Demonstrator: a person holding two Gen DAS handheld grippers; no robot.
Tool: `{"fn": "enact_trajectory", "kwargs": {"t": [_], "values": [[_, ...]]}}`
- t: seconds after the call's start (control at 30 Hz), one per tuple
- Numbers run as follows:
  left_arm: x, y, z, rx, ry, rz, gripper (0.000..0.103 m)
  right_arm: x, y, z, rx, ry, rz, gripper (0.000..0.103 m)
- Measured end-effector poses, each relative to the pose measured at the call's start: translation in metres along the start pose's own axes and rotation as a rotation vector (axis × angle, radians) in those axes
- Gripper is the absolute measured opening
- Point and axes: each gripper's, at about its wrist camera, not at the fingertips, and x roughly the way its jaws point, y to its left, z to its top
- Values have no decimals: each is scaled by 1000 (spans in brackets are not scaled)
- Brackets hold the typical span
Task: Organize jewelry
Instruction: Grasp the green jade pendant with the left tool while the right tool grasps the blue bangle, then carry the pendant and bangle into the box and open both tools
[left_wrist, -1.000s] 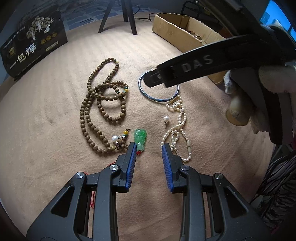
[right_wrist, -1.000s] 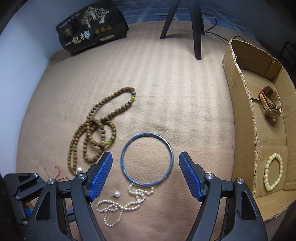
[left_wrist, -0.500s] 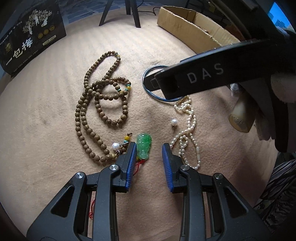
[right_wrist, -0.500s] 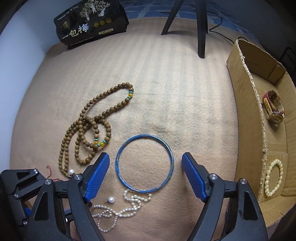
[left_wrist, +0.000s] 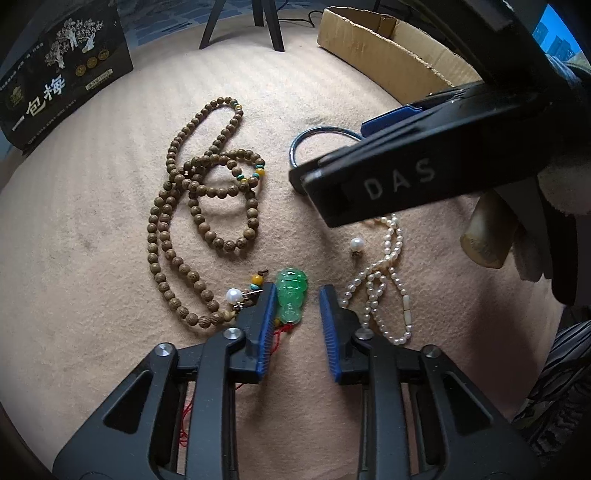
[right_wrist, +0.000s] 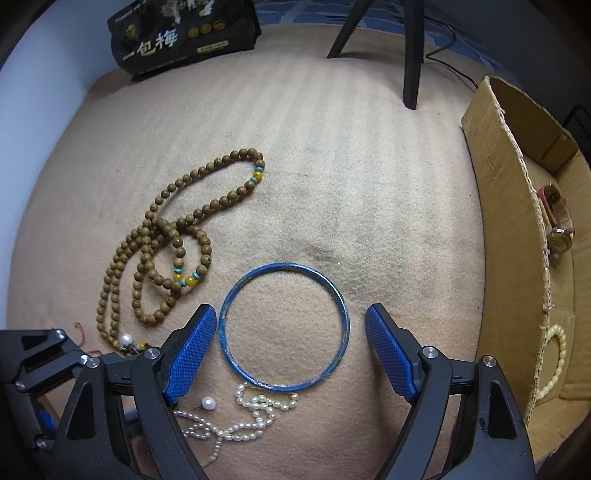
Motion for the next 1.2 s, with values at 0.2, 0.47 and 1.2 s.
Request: {"fn": "enact_trajectory", "kwargs": {"t": [0.2,0.47,1.2], "values": [[-1,3,-3,-16,-7,-3,14,5,14,3,-27,12,-25,83],[-2,6,-7,-9,-15,4,14,1,15,-4,-33,-6,-22,71],[-43,9,-3,-60,-84,-39,13,-53,-19,-13,14,-109,59,71]]}}
